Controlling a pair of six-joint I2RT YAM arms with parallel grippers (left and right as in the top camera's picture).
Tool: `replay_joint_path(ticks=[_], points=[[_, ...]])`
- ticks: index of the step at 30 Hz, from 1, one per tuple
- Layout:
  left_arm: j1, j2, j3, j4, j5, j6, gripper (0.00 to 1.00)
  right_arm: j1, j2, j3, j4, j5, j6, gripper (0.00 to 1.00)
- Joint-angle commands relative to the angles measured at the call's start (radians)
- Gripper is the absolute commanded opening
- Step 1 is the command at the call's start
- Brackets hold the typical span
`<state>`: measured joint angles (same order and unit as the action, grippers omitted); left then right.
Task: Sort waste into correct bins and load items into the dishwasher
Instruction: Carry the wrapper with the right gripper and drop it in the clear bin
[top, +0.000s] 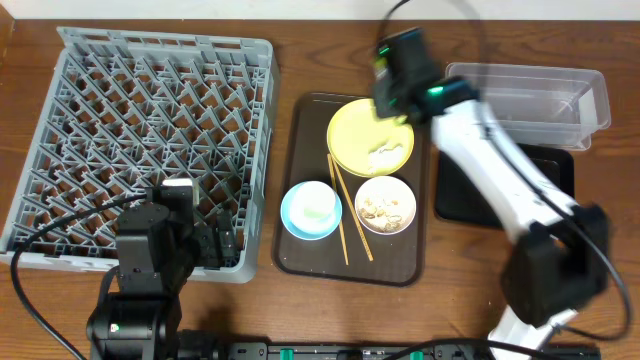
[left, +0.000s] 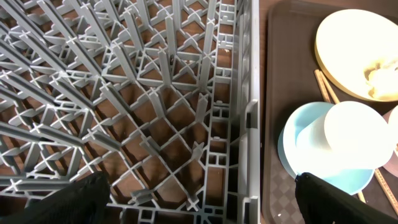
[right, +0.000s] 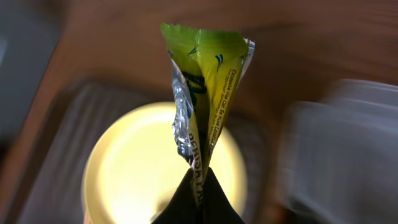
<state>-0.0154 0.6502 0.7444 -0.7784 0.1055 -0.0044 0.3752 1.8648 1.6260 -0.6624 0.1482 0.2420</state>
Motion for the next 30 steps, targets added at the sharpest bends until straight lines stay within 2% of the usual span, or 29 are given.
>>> replay_joint_path(ticks=[1, 4, 8, 9, 12, 13, 15, 16, 22, 30], points=[[-0.003, -0.003, 0.026, 0.001, 0.006, -0.016, 0.97, -0.121, -0.032, 0.009, -0.045, 0.135, 0.389, 0.01], [-0.003, -0.003, 0.026, 0.001, 0.006, -0.016, 0.97, -0.214, -0.023, 0.005, -0.066, 0.117, 0.536, 0.01], [-0.003, -0.003, 0.026, 0.001, 0.006, -0.016, 0.97, -0.296, 0.008, 0.002, -0.061, 0.097, 0.601, 0.02], [-0.003, -0.003, 0.026, 0.001, 0.006, -0.016, 0.97, -0.309, 0.021, 0.002, -0.051, 0.098, 0.612, 0.06], [-0.003, -0.003, 0.026, 0.001, 0.006, -0.016, 0.97, -0.332, 0.047, 0.002, 0.021, 0.077, 0.618, 0.32], [-0.003, -0.003, 0.026, 0.001, 0.006, -0.016, 0.97, -0.337, 0.051, 0.002, 0.049, 0.058, 0.605, 0.48], [-0.003, -0.003, 0.026, 0.001, 0.006, -0.016, 0.97, -0.345, 0.051, 0.002, 0.099, 0.010, 0.524, 0.68], [-0.003, -0.003, 0.026, 0.000, 0.006, -0.016, 0.97, -0.347, 0.045, 0.002, 0.123, -0.023, 0.477, 0.74], [-0.003, -0.003, 0.026, 0.000, 0.006, -0.016, 0.97, -0.306, -0.021, 0.002, 0.126, -0.141, 0.297, 0.79], [-0.003, -0.003, 0.026, 0.000, 0.006, -0.016, 0.97, -0.109, -0.013, -0.014, -0.060, -0.203, -0.077, 0.77]])
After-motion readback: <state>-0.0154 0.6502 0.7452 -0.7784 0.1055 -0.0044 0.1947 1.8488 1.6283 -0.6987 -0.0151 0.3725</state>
